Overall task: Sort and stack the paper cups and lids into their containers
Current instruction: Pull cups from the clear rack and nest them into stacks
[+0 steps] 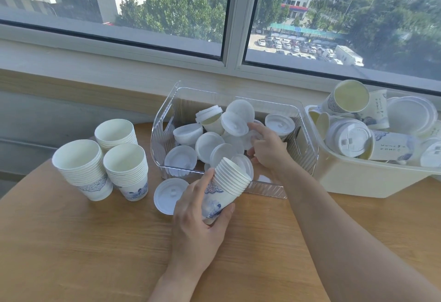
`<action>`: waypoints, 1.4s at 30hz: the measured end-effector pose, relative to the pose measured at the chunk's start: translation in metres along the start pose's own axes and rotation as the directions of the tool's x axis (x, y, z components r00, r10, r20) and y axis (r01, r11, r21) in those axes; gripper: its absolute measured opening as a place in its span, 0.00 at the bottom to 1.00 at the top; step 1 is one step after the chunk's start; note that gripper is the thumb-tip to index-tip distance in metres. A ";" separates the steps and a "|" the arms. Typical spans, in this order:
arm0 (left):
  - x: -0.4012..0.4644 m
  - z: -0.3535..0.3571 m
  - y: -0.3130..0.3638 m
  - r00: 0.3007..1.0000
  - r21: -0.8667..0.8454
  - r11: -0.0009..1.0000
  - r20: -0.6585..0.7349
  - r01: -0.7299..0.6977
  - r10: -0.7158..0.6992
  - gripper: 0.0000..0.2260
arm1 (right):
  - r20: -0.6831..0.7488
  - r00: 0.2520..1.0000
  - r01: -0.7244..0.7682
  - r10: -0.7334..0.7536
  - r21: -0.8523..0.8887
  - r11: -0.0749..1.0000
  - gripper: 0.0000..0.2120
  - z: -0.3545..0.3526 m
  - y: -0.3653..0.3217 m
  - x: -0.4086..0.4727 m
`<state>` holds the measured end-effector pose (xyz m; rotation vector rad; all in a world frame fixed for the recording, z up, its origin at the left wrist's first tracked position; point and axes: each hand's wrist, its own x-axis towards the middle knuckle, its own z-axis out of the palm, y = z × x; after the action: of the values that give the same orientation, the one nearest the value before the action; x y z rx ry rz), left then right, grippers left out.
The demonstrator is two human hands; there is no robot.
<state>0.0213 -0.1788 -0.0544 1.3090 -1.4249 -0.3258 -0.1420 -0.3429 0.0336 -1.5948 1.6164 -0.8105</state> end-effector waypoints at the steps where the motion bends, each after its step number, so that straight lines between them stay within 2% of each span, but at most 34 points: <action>1: 0.000 0.000 0.000 1.000 0.002 1.000 0.000 -0.002 0.002 0.34 | 0.017 0.999 -0.051 0.050 0.063 0.997 0.26 0.000 -0.001 0.000; 3: 0.000 0.001 0.000 1.000 0.005 1.000 -0.005 -0.007 0.007 0.33 | 0.042 0.993 -0.116 0.111 0.138 0.984 0.26 0.001 -0.005 0.002; 5: 0.000 0.000 0.001 1.000 0.005 1.000 -0.006 -0.005 0.005 0.33 | 0.065 0.992 -0.118 0.109 0.152 0.981 0.25 0.003 -0.008 0.003; 8: 0.000 0.000 0.001 1.000 0.005 1.000 -0.004 -0.003 0.003 0.33 | 0.083 0.997 -0.016 0.004 0.142 0.990 0.21 0.007 -0.011 -0.003; 14: 0.001 -0.002 0.003 1.000 0.010 1.000 -0.006 0.005 -0.005 0.33 | 0.254 0.954 0.113 -0.156 0.176 0.978 0.18 0.009 -0.011 -0.018; 17: 0.003 -0.004 0.001 1.000 0.011 1.000 -0.027 0.010 -0.010 0.32 | 0.212 0.959 0.152 -0.188 0.174 0.973 0.18 0.007 -0.009 -0.017; 20: 0.007 -0.009 -0.004 0.997 0.011 0.999 -0.075 0.036 -0.035 0.33 | 0.114 0.969 0.211 -0.218 0.071 0.975 0.18 0.006 -0.011 -0.015; 23: 0.010 -0.014 -0.007 0.991 -0.002 0.998 -0.117 0.064 -0.063 0.32 | 0.059 0.945 0.325 -0.321 -0.072 0.943 0.18 0.008 -0.016 -0.007; 28: 0.014 -0.019 -0.010 0.986 0.015 0.997 -0.148 0.075 -0.072 0.32 | 0.210 0.862 0.506 -0.461 -0.415 0.756 0.20 0.016 -0.027 0.014; 34: 0.015 -0.021 -0.012 0.984 0.000 0.997 -0.159 0.082 -0.081 0.31 | 0.349 0.830 0.551 -0.435 -0.637 0.539 0.25 0.029 -0.030 0.030; 38: 0.015 -0.021 -0.012 0.983 0.001 0.997 -0.165 0.078 -0.077 0.31 | 0.274 0.832 0.530 -0.482 -0.648 0.546 0.24 0.029 -0.025 0.028; 40: 0.015 -0.020 -0.011 0.984 0.004 0.997 -0.161 0.077 -0.076 0.31 | 0.166 0.801 0.552 -0.575 -0.576 0.603 0.21 0.026 -0.025 0.020; 42: 0.015 -0.021 -0.010 0.986 0.011 0.997 -0.150 0.078 -0.076 0.31 | -0.002 0.751 0.595 -0.660 -0.430 0.679 0.15 0.020 -0.026 0.008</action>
<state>0.0469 -0.1852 -0.0477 1.3756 -1.2560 -0.2617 -0.1108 -0.3510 0.0434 -2.5351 1.3837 -1.0067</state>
